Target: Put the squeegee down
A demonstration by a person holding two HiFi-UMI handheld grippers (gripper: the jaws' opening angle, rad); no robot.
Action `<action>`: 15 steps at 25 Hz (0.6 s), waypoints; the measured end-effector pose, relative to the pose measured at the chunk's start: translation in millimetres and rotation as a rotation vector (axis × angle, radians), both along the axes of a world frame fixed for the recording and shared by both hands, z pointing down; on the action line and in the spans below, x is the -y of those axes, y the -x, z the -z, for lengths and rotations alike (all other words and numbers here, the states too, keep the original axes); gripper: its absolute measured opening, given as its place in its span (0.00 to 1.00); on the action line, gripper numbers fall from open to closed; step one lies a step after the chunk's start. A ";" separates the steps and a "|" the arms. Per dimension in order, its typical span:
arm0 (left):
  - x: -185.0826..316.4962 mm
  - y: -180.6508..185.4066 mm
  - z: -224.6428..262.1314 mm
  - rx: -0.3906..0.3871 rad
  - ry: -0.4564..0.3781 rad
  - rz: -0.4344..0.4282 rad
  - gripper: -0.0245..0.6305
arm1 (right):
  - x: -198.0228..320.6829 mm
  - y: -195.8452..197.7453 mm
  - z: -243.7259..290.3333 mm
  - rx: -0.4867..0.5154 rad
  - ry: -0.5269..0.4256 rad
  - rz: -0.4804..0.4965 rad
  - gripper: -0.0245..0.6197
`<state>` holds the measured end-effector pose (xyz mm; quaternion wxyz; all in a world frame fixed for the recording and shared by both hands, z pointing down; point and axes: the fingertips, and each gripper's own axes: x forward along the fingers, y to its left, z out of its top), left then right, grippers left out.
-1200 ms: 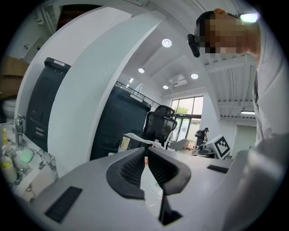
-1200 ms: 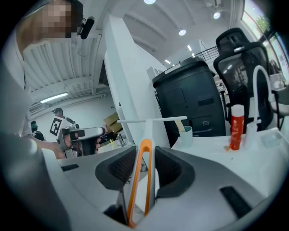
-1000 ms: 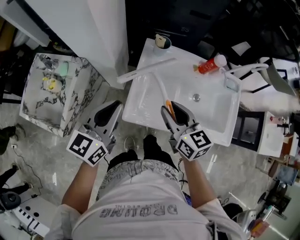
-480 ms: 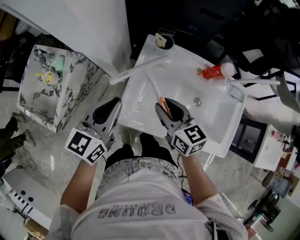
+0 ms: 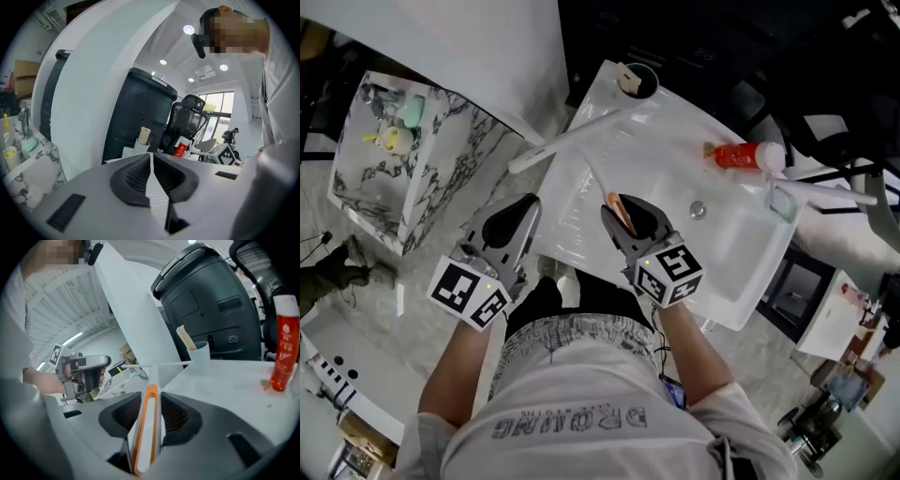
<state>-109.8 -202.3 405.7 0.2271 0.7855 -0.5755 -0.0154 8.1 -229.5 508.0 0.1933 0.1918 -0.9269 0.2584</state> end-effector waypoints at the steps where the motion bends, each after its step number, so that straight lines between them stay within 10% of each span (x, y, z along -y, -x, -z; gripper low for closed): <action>1: 0.9 -0.3 -2.6 0.000 0.007 0.004 0.09 | 1.2 0.2 -3.6 -0.003 0.005 0.005 0.26; 15: 13.7 0.4 -31.4 -0.002 0.072 0.053 0.09 | 27.1 9.4 -42.3 -0.040 0.006 0.065 0.26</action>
